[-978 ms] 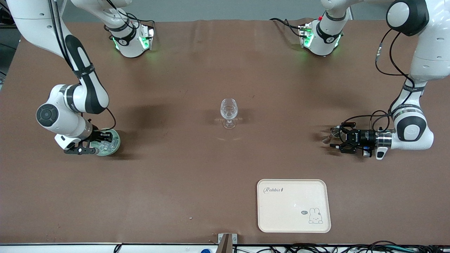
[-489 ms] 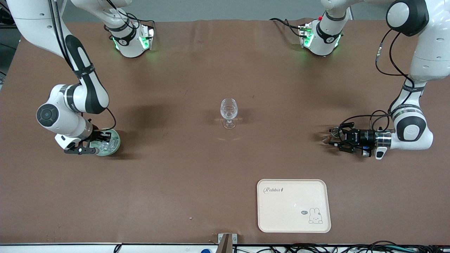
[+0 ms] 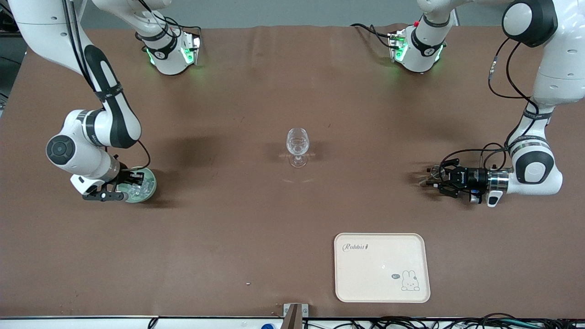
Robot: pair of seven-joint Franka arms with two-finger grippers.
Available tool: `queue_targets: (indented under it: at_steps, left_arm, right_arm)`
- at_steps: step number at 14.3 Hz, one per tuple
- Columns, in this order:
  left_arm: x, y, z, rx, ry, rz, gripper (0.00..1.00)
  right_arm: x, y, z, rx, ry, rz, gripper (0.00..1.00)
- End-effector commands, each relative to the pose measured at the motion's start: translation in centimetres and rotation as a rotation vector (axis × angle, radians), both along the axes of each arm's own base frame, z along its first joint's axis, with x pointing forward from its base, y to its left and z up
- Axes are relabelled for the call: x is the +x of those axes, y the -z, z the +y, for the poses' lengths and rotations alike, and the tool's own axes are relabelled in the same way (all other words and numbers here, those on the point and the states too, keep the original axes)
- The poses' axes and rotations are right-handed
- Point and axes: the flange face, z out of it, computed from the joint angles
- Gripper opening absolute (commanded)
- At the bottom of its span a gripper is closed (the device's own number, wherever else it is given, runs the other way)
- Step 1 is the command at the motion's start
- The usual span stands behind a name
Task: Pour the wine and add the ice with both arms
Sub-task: 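Lift the ice cube out of the green bowl with the right gripper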
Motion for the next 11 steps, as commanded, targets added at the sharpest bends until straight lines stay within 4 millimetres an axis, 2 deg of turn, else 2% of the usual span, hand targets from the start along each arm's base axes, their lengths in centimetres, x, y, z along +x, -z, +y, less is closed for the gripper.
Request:
queue_targets:
  at_steps: [1,3,6,7,9,11]
  left_arm:
    - [0.2,0.2,0.1,-0.027,-0.006,-0.007,0.45]
    - [0.4,0.6,0.1,-0.028,-0.005,-0.007,0.41]
    - [0.5,0.9,0.1,-0.028,-0.006,-0.006,0.31]
    - [0.5,0.9,0.1,-0.028,-0.007,-0.004,0.24]
    - [0.5,0.7,0.1,-0.027,-0.007,-0.004,0.16]
    - [0.6,0.3,0.1,-0.027,-0.008,-0.001,0.04]
  right_arm:
    - [1.5,-6.3,-0.1,0.015,0.017,-0.023,0.05]
    - [3.2,-11.4,-0.4,0.020,0.017,0.005,0.05]
    - [5.1,-18.7,-1.5,0.015,0.030,0.015,0.07]
    - [5.2,-20.6,-1.9,0.017,0.034,0.015,0.07]
    - [4.7,-25.0,-2.2,0.016,0.035,-0.002,0.07]
    - [3.5,-28.8,-2.2,0.018,0.036,-0.006,0.07]
